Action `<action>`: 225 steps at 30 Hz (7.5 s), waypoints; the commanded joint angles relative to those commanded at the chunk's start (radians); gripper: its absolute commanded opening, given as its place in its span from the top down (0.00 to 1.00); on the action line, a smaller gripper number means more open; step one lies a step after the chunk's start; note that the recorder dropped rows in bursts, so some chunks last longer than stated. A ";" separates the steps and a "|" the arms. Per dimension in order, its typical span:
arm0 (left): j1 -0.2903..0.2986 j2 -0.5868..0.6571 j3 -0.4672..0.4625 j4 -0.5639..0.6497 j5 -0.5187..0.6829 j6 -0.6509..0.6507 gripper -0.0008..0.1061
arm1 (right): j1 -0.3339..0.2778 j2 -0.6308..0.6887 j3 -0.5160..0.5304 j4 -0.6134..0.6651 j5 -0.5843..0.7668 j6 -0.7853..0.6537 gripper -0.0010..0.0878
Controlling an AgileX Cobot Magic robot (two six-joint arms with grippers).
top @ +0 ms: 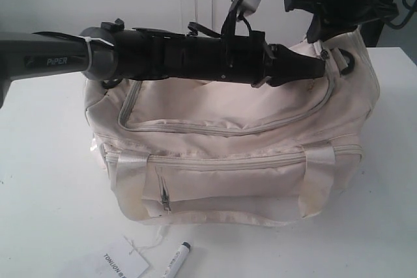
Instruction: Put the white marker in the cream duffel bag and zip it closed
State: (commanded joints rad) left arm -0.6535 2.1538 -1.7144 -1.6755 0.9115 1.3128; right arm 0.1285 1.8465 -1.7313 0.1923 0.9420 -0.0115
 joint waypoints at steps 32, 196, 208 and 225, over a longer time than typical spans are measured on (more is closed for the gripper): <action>-0.176 -0.199 0.000 0.574 -0.665 0.007 0.99 | 0.000 0.007 0.000 0.002 -0.002 0.011 0.99; -0.186 -0.230 -0.001 0.951 -0.134 -0.449 0.99 | 0.022 -0.178 0.340 0.086 -0.004 0.077 0.99; -0.186 -0.230 -0.001 0.951 -0.122 -0.449 0.99 | 0.022 -0.187 0.340 0.088 -0.044 0.030 0.99; -0.186 -0.230 -0.001 0.967 0.016 -0.449 0.99 | 0.022 -0.210 0.337 0.084 -0.111 0.011 0.99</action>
State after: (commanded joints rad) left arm -0.8393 1.9235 -1.7151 -0.7085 0.9277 0.8636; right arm 0.1508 1.6366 -1.3939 0.2766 0.8306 0.0000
